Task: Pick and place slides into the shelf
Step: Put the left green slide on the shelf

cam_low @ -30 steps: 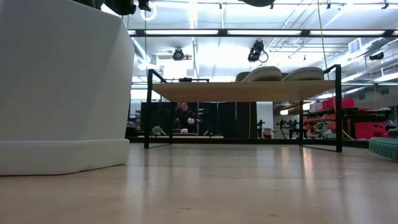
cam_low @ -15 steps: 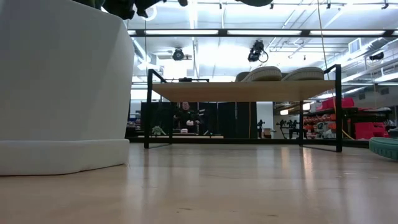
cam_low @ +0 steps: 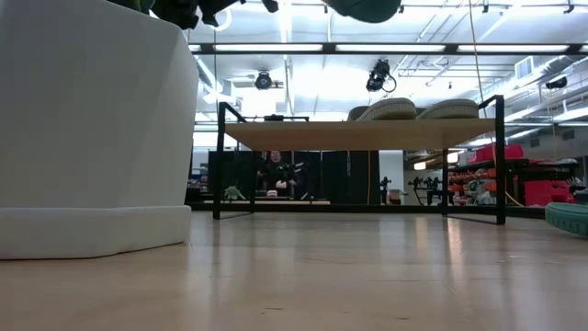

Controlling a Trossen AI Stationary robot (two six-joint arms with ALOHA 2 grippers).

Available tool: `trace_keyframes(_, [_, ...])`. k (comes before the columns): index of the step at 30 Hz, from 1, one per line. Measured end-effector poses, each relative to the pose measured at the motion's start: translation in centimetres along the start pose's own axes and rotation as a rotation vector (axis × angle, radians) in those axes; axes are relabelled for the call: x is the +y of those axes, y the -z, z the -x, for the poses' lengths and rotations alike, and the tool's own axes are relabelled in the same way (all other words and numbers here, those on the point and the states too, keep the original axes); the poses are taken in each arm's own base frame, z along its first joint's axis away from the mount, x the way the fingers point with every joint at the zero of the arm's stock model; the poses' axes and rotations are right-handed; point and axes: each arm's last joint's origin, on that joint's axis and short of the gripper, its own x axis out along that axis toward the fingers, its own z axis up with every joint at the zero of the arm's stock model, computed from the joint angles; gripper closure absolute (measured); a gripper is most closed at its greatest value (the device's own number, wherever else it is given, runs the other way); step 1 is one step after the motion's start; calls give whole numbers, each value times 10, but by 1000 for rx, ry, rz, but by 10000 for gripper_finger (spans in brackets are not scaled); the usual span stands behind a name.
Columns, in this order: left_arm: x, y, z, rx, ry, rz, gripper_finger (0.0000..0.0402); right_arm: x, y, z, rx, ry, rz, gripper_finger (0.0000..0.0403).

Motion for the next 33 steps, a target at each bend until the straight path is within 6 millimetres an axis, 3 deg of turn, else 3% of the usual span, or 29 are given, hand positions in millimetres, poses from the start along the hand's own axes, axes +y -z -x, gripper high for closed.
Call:
trace_keyframes(6, [0, 0, 0, -2, 1, -1, 127, 13, 3, -20, 32, -68, 18, 378])
trace_keyframes(11, [0, 0, 0, -2, 1, -2, 159, 19, 0, -30, 9, -95, 35, 378])
trace_keyframes(16, [1, -1, 0, -3, -2, -14, 240, 17, -1, -32, 2, -95, 17, 370])
trace_keyframes(20, [6, -3, 3, -2, -11, -44, 333, 10, -4, -26, -15, -103, 0, 314])
trace_keyframes(26, [16, -6, 7, -4, -50, -140, 337, 0, -7, -16, -40, -113, -26, 246])
trace_keyframes(33, [25, -5, 13, 123, -72, -184, 337, -20, -12, 3, -81, -111, -74, 224])
